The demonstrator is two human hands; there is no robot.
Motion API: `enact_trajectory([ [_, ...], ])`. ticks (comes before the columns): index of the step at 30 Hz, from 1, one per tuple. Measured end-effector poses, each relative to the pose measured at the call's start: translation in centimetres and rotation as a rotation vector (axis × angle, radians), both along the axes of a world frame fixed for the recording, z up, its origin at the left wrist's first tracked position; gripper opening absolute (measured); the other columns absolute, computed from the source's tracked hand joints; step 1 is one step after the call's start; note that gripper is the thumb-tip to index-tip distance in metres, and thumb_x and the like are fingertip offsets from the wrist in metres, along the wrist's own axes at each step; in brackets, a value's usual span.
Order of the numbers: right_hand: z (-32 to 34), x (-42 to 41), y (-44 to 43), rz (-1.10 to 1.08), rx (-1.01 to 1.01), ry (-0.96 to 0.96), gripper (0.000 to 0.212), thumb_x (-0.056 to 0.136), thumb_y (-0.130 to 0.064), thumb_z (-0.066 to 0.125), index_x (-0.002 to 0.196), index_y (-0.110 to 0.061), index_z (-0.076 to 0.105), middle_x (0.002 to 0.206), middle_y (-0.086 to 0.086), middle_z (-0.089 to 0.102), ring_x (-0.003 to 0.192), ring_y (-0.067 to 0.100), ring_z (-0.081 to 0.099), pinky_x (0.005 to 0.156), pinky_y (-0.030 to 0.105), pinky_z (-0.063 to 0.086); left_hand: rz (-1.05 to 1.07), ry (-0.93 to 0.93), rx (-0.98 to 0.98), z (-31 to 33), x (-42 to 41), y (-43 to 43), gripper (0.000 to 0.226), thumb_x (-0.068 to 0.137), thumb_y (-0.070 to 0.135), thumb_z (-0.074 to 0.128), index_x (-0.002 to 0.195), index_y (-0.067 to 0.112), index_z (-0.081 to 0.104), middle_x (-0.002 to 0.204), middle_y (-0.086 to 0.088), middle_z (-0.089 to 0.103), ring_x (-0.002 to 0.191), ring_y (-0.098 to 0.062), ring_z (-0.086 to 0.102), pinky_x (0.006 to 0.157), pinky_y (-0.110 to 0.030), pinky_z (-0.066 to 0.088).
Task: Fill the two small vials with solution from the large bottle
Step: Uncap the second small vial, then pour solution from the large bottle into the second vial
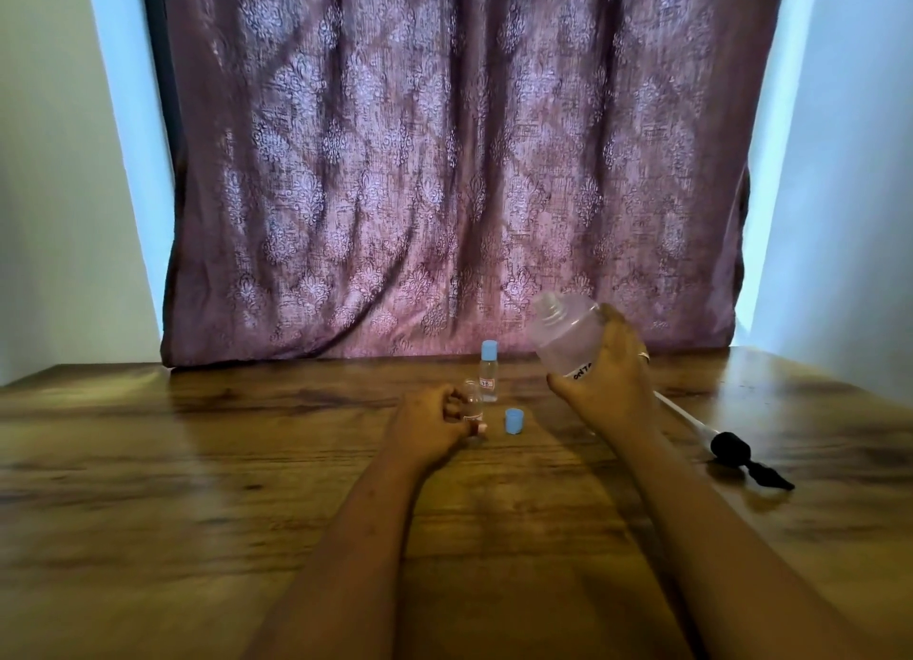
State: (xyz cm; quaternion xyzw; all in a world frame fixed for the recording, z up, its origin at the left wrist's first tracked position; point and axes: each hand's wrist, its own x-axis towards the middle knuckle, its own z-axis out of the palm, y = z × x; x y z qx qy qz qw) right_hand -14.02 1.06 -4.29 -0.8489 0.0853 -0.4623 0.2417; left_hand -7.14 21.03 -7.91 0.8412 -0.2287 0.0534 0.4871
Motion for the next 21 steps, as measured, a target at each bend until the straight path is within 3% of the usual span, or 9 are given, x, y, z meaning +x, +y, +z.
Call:
enact_trajectory([
  [5,-0.8,0.5,0.1,-0.070,-0.253,0.056,0.095,0.058,-0.030,0.081,0.134,-0.006,0.029,0.124,0.020,0.046,0.106,0.038,0.049,0.086,0.051,0.048,-0.044,0.003,-0.005,0.0,-0.4,0.1,0.043,0.079,0.017,0.079,0.118,0.026,0.063,0.102,0.004,0.074,0.090,-0.012,0.072,0.085,-0.040,0.060],
  [8,-1.1,0.9,0.1,-0.117,-0.359,0.118,0.094,0.059,-0.034,0.080,0.133,-0.004,0.032,0.125,0.020,0.048,0.109,0.038,0.049,0.093,0.051,0.041,-0.069,-0.004,0.015,-0.1,-0.4,0.1,0.045,0.080,0.020,0.078,0.122,0.028,0.061,0.104,0.004,0.075,0.095,-0.014,0.071,0.090,-0.044,0.058],
  [13,-1.1,1.4,0.5,-0.120,-0.426,0.184,0.095,0.061,-0.032,0.079,0.138,-0.013,0.026,0.131,0.016,0.043,0.116,0.036,0.045,0.101,0.054,0.035,-0.100,0.009,0.024,0.0,-0.6,0.1,0.048,0.085,0.020,0.073,0.129,0.029,0.056,0.110,0.005,0.073,0.098,-0.014,0.070,0.091,-0.046,0.058],
  [21,-1.5,1.8,0.2,-0.137,-0.482,0.192,0.091,0.060,-0.025,0.079,0.136,-0.016,0.030,0.131,0.014,0.044,0.119,0.037,0.043,0.106,0.056,0.027,-0.104,0.013,0.019,0.0,-0.9,0.0,0.045,0.089,0.016,0.068,0.131,0.028,0.054,0.111,0.003,0.071,0.094,-0.014,0.070,0.085,-0.038,0.059],
])
